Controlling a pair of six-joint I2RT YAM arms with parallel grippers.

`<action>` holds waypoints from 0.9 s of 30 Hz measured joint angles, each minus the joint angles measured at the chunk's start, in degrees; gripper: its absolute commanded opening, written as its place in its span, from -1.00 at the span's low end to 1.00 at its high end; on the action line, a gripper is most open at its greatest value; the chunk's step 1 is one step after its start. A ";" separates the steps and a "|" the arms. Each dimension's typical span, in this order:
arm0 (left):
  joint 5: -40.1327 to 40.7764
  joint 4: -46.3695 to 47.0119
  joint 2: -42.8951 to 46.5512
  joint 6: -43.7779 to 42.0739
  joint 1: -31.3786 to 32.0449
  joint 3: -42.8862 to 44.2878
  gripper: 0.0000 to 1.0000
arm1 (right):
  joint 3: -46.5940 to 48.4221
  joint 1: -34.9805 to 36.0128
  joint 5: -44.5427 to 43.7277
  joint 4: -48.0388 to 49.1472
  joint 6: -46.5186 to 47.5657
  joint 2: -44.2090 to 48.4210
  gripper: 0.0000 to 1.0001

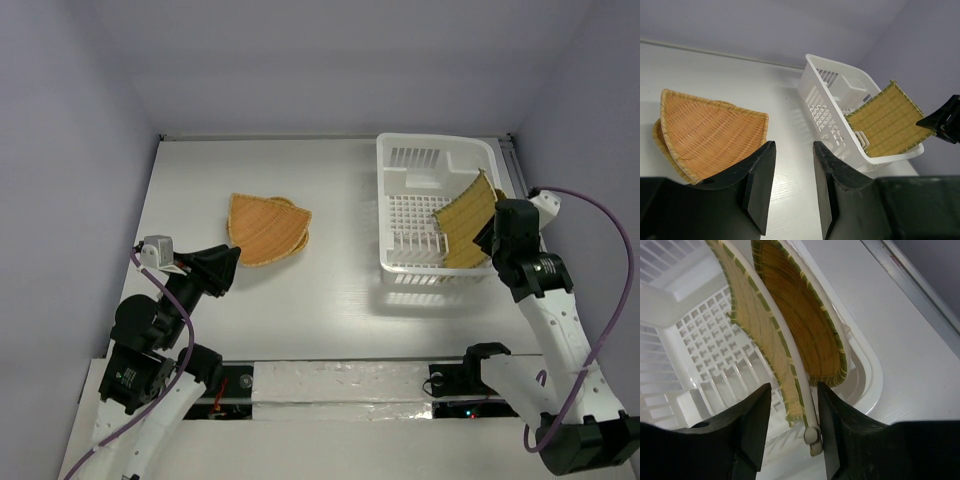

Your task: Unload the plates from the dish rack

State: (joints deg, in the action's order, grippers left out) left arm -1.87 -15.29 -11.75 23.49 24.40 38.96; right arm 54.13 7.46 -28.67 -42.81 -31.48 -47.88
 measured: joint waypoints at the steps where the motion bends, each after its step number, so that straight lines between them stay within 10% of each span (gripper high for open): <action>1: 0.02 0.00 0.00 0.00 0.00 0.00 -0.33 | 0.00 0.00 0.00 0.26 0.33 -0.81 -0.04; 19: 0.04 0.00 0.00 0.00 0.00 0.00 -0.31 | 3.89 0.07 0.83 -0.44 8.41 -6.62 -0.99; 27: 0.00 0.00 0.00 0.00 0.00 0.00 -0.30 | 6.38 0.13 0.15 -1.20 10.36 -7.08 -1.00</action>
State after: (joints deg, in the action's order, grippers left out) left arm -1.87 -15.29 -11.75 23.49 24.40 38.96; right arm 60.51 7.60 -28.51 -44.01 -21.12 -54.96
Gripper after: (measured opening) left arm 0.349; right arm 0.178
